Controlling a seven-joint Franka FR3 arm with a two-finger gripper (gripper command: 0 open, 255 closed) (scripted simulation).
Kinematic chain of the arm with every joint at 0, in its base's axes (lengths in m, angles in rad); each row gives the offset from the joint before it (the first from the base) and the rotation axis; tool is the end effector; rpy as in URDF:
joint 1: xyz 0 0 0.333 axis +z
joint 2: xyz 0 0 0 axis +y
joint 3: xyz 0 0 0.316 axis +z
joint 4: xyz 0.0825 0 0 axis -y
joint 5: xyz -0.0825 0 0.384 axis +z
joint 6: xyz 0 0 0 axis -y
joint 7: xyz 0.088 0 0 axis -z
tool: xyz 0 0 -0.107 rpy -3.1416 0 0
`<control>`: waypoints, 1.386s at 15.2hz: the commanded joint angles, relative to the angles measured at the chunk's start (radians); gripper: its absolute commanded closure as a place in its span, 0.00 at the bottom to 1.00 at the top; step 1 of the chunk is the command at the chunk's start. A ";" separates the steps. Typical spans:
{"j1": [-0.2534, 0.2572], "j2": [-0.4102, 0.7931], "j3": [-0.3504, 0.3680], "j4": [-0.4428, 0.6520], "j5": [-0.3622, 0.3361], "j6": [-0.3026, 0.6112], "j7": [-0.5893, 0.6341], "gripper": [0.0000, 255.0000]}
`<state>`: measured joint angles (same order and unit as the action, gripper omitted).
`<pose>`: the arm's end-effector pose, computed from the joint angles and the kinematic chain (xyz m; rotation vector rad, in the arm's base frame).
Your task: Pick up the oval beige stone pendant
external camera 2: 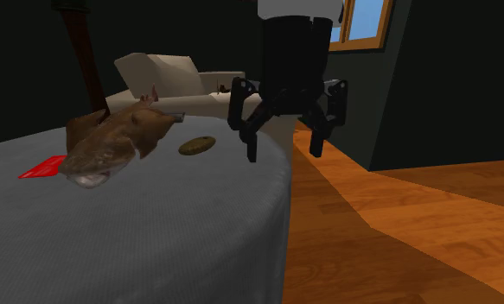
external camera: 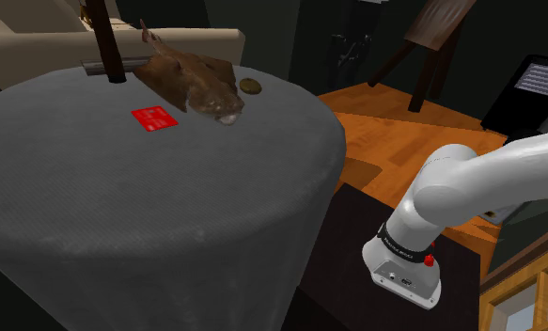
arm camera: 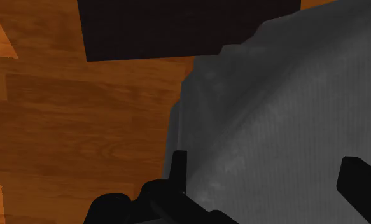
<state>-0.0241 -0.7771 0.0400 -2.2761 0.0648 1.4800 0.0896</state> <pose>0.3003 0.0167 0.6171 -3.1033 0.1245 0.0329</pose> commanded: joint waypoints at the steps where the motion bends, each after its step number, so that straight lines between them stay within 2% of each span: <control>1: 0.000 0.000 0.000 0.000 0.000 0.000 0.000 0.00; 9: -0.027 0.254 0.125 0.176 0.081 0.104 0.256 0.00; 17: -0.052 0.543 0.219 0.437 0.078 0.161 0.509 0.00; 21: -0.049 0.533 0.220 0.374 0.081 0.215 0.503 0.00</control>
<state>-0.0747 -0.2463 0.2573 -1.8891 0.1448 1.6800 0.5912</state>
